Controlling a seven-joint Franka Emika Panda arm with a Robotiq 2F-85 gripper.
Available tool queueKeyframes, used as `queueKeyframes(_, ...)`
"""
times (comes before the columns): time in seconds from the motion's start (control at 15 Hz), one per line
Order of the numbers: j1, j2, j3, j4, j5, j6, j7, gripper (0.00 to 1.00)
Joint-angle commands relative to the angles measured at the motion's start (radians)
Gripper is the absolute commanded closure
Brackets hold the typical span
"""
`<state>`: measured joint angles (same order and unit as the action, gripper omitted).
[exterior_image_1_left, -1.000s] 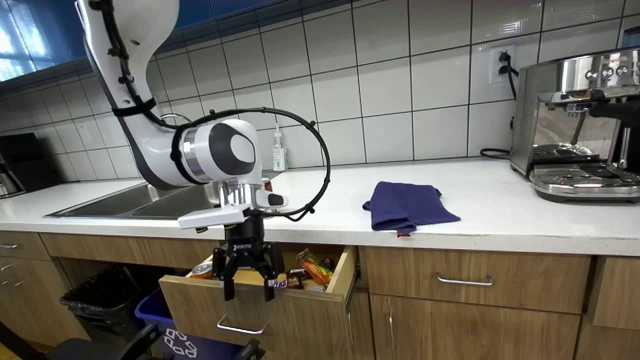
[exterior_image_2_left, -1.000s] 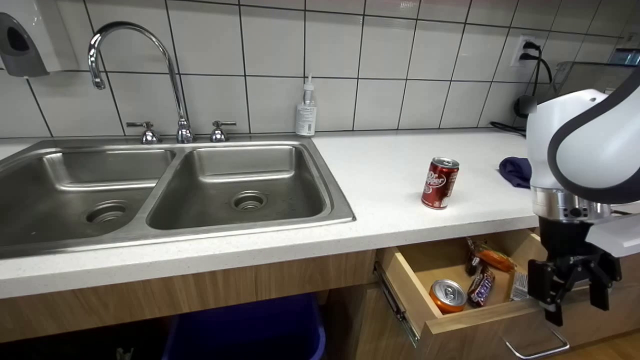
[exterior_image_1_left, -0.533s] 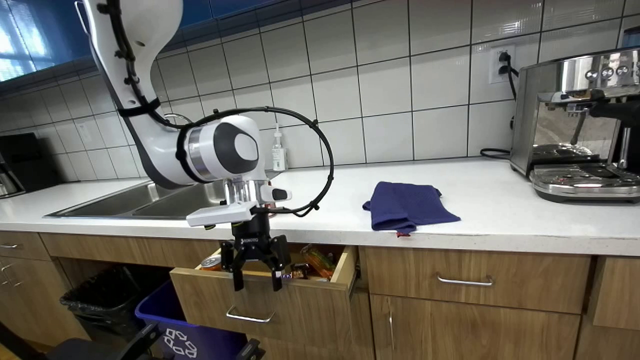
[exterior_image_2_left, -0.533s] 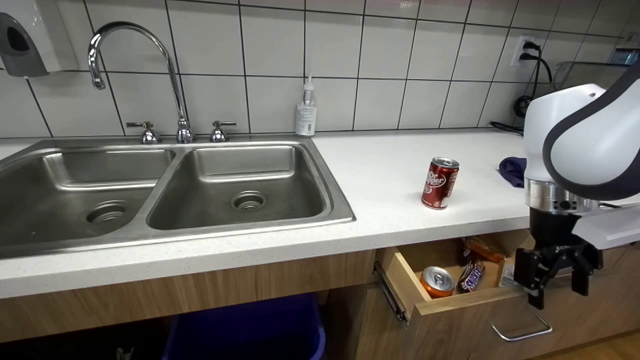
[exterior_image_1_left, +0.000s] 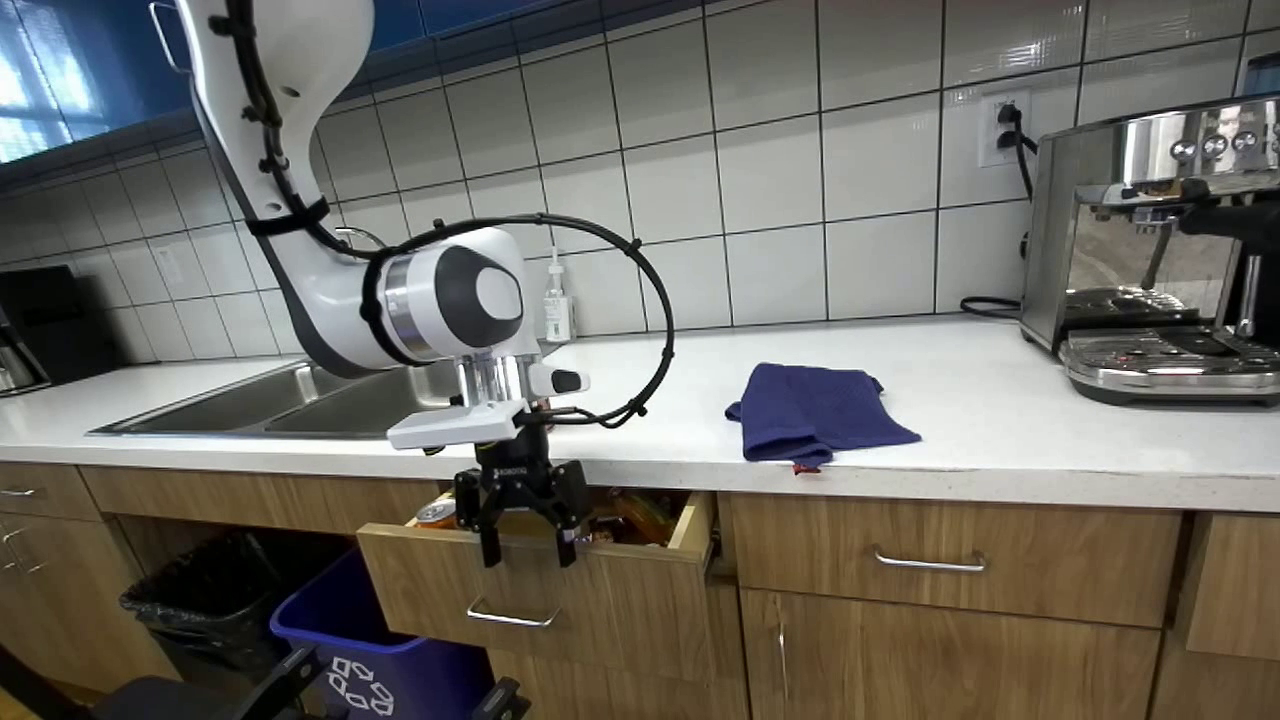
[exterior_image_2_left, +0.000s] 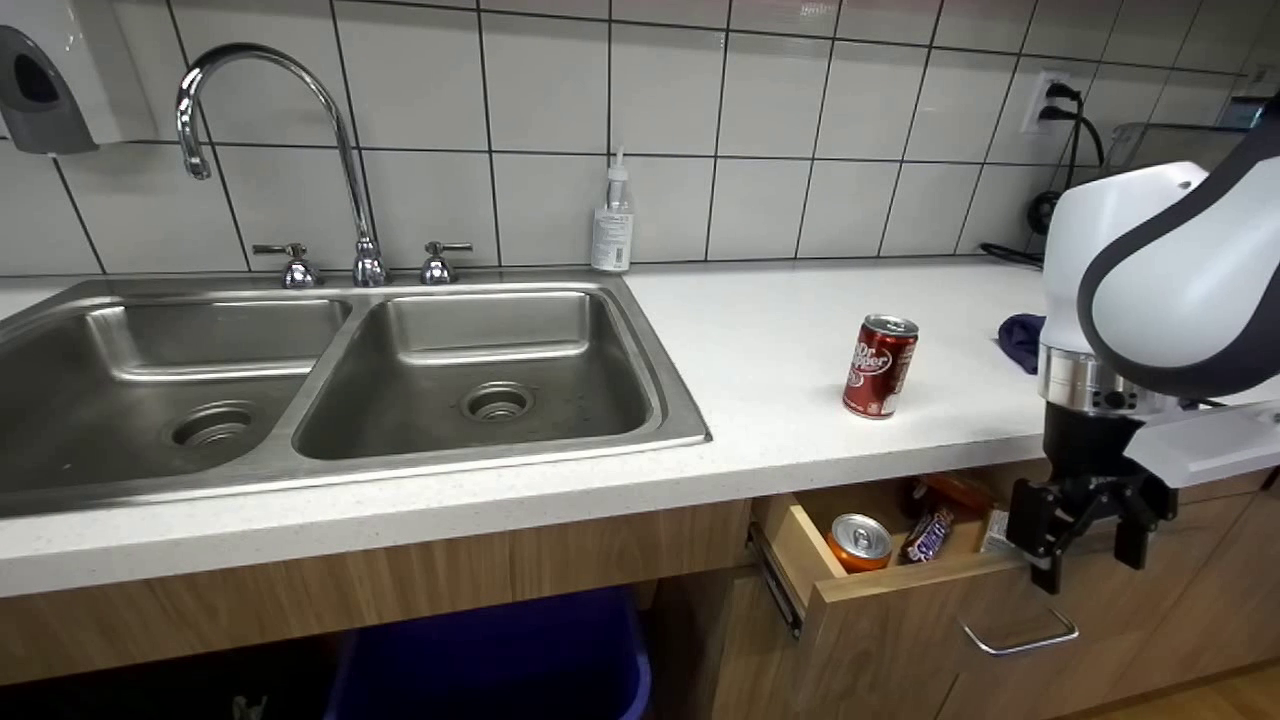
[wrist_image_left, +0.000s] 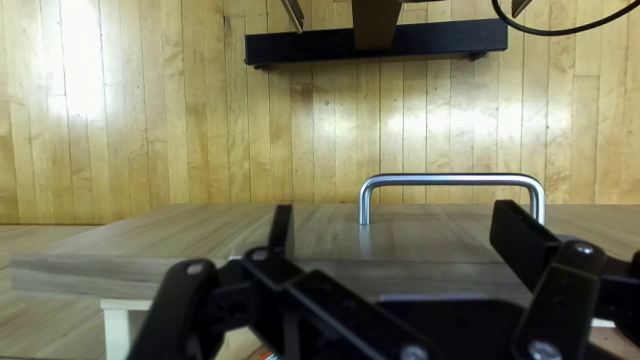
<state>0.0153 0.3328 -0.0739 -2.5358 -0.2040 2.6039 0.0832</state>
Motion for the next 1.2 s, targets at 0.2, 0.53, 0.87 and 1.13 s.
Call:
queueKeyframes(0.2, -0.005, 0.05, -0.015, 0.059, -0.018, 0.063, -0.042, 0.0)
queueKeyframes(0.53, -0.004, 0.077, -0.026, 0.081, -0.026, 0.113, -0.053, 0.0)
queueKeyframes(0.87, -0.004, 0.103, -0.038, 0.1, -0.029, 0.141, -0.063, 0.0)
queueKeyframes(1.13, -0.002, 0.118, -0.045, 0.112, -0.033, 0.171, -0.065, 0.0)
